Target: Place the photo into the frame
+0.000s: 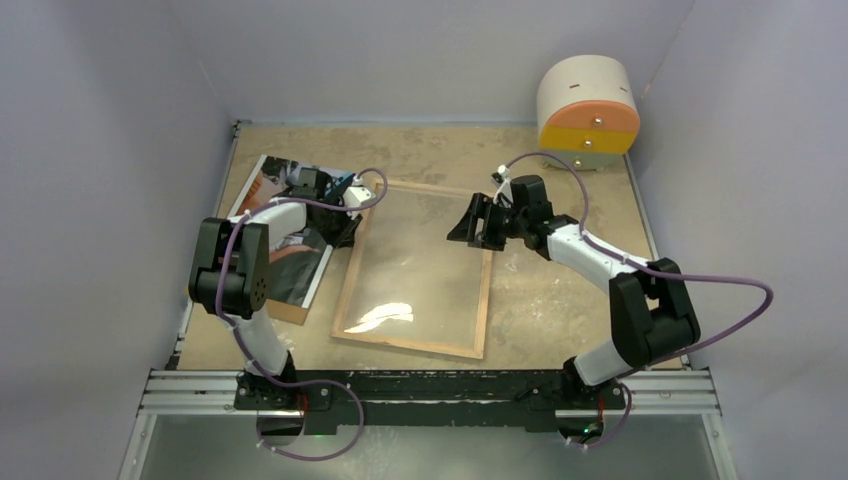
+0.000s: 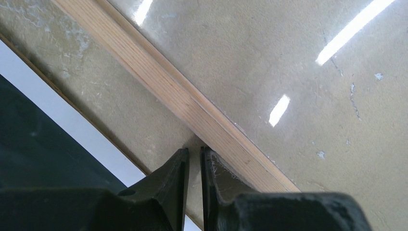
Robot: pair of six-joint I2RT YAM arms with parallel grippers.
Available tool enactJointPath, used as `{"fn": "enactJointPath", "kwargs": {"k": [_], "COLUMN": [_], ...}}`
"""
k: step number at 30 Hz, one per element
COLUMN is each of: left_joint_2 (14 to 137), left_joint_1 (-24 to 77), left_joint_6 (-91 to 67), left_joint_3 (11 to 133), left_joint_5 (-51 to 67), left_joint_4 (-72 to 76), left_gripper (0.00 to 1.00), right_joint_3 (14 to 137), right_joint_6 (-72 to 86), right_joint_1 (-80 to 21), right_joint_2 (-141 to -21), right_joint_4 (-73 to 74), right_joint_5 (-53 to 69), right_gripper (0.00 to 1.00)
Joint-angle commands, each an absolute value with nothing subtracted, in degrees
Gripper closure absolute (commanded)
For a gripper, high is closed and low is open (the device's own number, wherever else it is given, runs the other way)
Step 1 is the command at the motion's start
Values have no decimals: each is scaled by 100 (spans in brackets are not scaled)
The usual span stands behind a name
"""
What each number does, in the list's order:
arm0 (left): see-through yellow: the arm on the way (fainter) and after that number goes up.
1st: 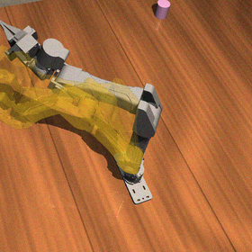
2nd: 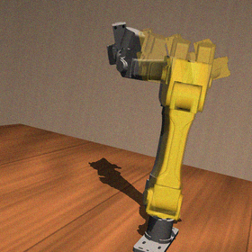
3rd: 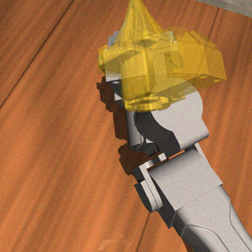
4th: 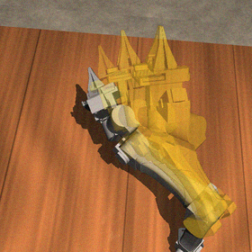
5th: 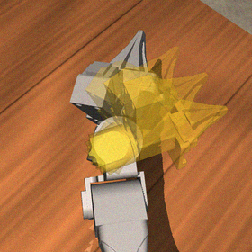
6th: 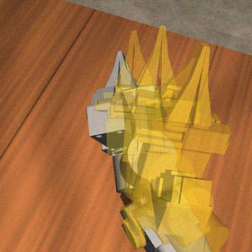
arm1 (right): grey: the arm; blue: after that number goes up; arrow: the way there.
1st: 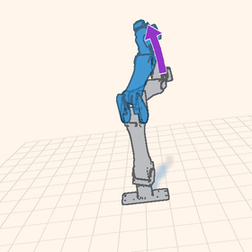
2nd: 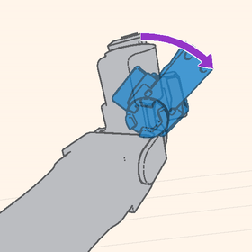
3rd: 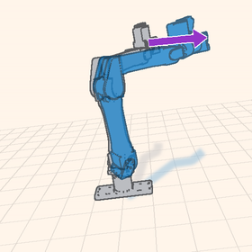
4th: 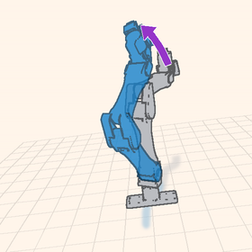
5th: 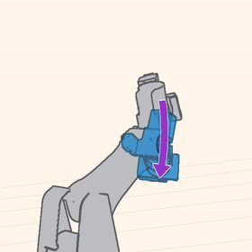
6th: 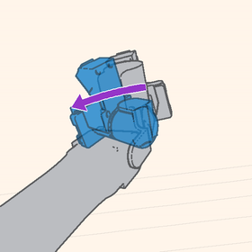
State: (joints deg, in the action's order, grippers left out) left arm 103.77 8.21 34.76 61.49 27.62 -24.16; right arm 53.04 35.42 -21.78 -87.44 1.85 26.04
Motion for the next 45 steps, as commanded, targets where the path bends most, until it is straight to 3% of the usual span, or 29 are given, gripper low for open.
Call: {"fn": "enactJointPath", "kwargs": {"k": [1, 6, 11, 14, 18, 20, 22, 25, 38, 45], "left_joint_2": [10871, 10881, 10873, 10868, 10831, 10823, 10801, 10767, 10811, 10868], "left_joint_1": [926, 875, 846, 799, 610, 527, 493, 492, 492, 492], "left_joint_6": [3400, 3404, 3384, 3388, 3457, 3493, 3523, 3540, 3594, 3610], "left_joint_3": [5692, 5728, 5744, 5784, 5913, 5973, 5966, 5908, 5871, 5862], "left_joint_5": [2962, 3042, 3155, 3238, 3389, 3466, 3521, 3531, 3543, 3524], "left_joint_4": [-3445, -3486, -3519, -3571, -3706, -3769, -3792, -3744, -3674, -3644], "left_gripper": [82, 83, 84, 85, 86, 87, 87, 87, 88, 88], "right_joint_3": [4884, 4842, 4623, 4595, 4462, 4225, 4141, 4121, 4143, 4164], "right_joint_6": [4329, 4282, 4782, 4837, 4940, 5256, 5389, 5353, 6327, 6402], "right_joint_1": [-2010, -1943, -1942, -1942, -1942, -1942, -1942, -1942, -1942, -1947], "right_joint_2": [-8605, -8625, -8640, -8631, -8720, -8747, -8760, -8763, -9173, -9110], "right_joint_4": [-1173, -1113, -2049, -2276, -2624, -3196, -3546, -3684, -4993, -5247], "right_joint_5": [3943, 4013, 4435, 4490, 4590, 4705, 4709, 4637, 4813, 4873], "right_gripper": [28, 30, 34, 42, 59, 59, 52, 55, 98, 100]}}
